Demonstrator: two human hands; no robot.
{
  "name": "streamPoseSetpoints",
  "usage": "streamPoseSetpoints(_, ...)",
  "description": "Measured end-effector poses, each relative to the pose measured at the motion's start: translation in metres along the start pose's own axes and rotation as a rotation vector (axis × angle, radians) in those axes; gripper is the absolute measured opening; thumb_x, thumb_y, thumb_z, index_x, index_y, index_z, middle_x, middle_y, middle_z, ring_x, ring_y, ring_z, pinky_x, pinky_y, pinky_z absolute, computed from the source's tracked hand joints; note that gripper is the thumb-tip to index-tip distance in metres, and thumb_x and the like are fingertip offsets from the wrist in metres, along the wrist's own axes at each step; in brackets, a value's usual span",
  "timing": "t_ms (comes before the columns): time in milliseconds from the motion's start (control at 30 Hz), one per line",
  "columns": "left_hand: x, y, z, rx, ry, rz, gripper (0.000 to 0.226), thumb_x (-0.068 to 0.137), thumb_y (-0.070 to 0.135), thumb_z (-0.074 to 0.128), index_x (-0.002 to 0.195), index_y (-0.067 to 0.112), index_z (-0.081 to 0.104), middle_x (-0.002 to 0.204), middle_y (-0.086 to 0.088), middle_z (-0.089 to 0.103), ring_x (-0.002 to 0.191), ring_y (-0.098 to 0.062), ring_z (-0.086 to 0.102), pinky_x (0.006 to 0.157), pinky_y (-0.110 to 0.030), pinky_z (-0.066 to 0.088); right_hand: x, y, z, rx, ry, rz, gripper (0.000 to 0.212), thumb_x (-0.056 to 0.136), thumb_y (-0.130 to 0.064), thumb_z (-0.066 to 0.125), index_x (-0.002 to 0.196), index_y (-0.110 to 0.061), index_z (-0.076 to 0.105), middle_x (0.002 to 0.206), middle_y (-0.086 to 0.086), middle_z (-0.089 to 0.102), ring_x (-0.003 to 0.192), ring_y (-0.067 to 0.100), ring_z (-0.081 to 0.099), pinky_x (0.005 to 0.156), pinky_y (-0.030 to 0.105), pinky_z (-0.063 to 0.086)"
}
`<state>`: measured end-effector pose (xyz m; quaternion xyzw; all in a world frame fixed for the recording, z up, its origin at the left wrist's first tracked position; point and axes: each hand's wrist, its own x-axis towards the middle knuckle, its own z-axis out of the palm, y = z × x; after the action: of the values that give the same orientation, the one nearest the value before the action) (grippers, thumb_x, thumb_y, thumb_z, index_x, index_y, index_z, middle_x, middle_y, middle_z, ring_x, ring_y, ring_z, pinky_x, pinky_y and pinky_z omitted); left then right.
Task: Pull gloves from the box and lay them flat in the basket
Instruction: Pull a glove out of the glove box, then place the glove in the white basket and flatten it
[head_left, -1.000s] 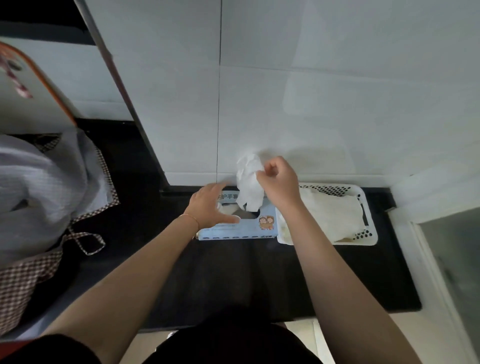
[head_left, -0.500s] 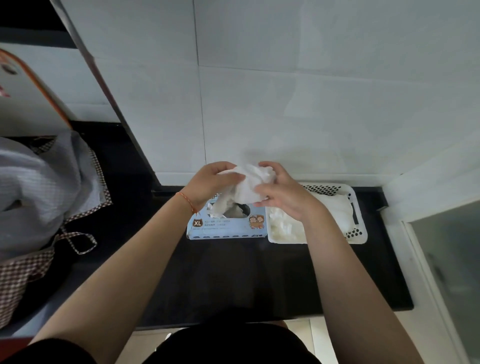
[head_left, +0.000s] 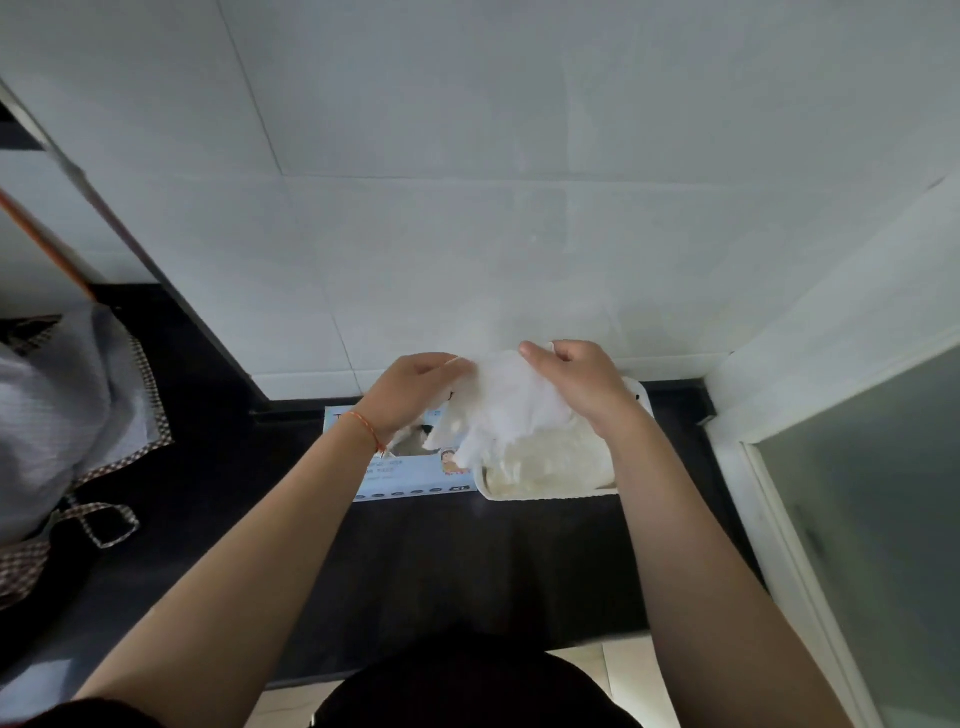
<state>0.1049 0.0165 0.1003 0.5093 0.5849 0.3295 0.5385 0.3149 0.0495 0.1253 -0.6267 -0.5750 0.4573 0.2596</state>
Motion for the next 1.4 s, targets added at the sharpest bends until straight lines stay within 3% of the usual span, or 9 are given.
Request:
streamPoseSetpoints(100,0.0,0.008,0.004,-0.019,0.021,0.024,0.033,0.093,0.028,0.06,0.072,0.004,0.064,0.065,0.001,0.048,0.062,-0.011,0.045,0.065,-0.017,0.042,0.0,-0.003,-0.011,-0.003,0.003,-0.005,0.059,0.087,-0.048,0.069,0.059,-0.017,0.027,0.063,0.001,0.023,0.054,0.014,0.025,0.05,0.025,0.02)
streamPoseSetpoints(233,0.005,0.01,0.005,-0.11,0.037,0.033,0.029,0.094,0.024,0.063,0.092,-0.003,0.07,0.086,-0.014,0.071,0.086,-0.022,0.072,0.085,-0.03,0.059,0.001,-0.001,-0.025,0.018,-0.106,-0.034,0.046,0.079,-0.033,0.079,0.087,0.006,0.055,0.073,0.007,0.047,0.066,0.016,0.047,0.059,0.028,0.035)
streamPoseSetpoints(367,0.004,0.004,0.001,-0.037,0.05,0.01,0.023,0.089,0.028,0.071,0.09,0.005,0.074,0.084,-0.008,0.075,0.068,-0.021,0.073,0.07,-0.018,0.053,0.0,-0.003,-0.033,0.08,-0.025,-0.071,0.018,0.084,-0.024,0.076,0.092,-0.009,0.069,0.077,-0.001,0.061,0.069,0.012,0.055,0.062,0.024,0.042)
streamPoseSetpoints(467,0.007,-0.003,-0.008,0.049,0.018,-0.021,0.016,0.085,0.028,0.076,0.09,0.013,0.075,0.079,-0.011,0.074,0.061,-0.016,0.067,0.076,-0.022,0.052,-0.005,-0.01,-0.034,0.097,0.026,-0.095,0.014,0.085,-0.025,0.076,0.087,-0.014,0.068,0.076,-0.003,0.057,0.066,0.009,0.049,0.06,0.02,0.038)
streamPoseSetpoints(700,0.017,0.0,-0.023,0.488,-0.196,-0.003,0.031,0.085,0.02,0.075,0.112,0.03,0.064,0.11,0.008,0.068,0.106,-0.009,0.063,0.096,-0.027,0.047,-0.006,-0.026,-0.028,-0.006,-0.064,-0.164,0.014,0.086,-0.029,0.075,0.084,-0.016,0.071,0.069,-0.006,0.054,0.057,0.004,0.045,0.054,0.013,0.036)
streamPoseSetpoints(900,0.029,0.024,0.014,0.338,-0.281,0.124,0.05,0.077,0.038,0.082,0.123,0.027,0.065,0.126,0.014,0.062,0.121,-0.006,0.053,0.105,-0.027,0.039,-0.01,-0.031,-0.014,-0.077,-0.197,-0.197,0.021,0.085,-0.038,0.073,0.086,-0.018,0.072,0.078,0.016,0.061,0.071,0.016,0.05,0.068,0.031,0.038)
streamPoseSetpoints(1033,0.033,0.015,0.021,0.287,-0.293,0.044,0.027,0.082,0.029,0.079,0.064,0.023,0.06,0.063,0.017,0.063,0.063,0.0,0.058,0.069,-0.01,0.041,-0.008,-0.029,-0.028,-0.06,-0.114,-0.17,0.017,0.084,-0.033,0.077,0.088,-0.018,0.07,0.072,0.009,0.058,0.067,0.01,0.051,0.068,0.025,0.04)
streamPoseSetpoints(1167,0.035,-0.013,0.018,0.098,-0.343,-0.046,0.033,0.073,0.042,0.081,0.093,0.016,0.075,0.097,-0.001,0.075,0.098,-0.02,0.069,0.099,-0.035,0.049,-0.001,-0.014,-0.046,-0.046,-0.059,-0.094,0.013,0.083,-0.025,0.078,0.092,-0.023,0.069,0.08,-0.003,0.061,0.074,0.011,0.057,0.072,0.03,0.044)
streamPoseSetpoints(1400,0.039,-0.027,0.019,-0.29,-0.31,-0.151,0.06,0.071,0.031,0.081,0.107,-0.012,0.06,0.104,-0.012,0.057,0.1,-0.026,0.06,0.107,-0.04,0.045,0.006,0.016,-0.052,0.087,-0.049,0.006,0.007,0.092,-0.022,0.067,0.096,-0.017,0.065,0.073,-0.005,0.053,0.05,0.001,0.043,0.049,0.018,0.034)
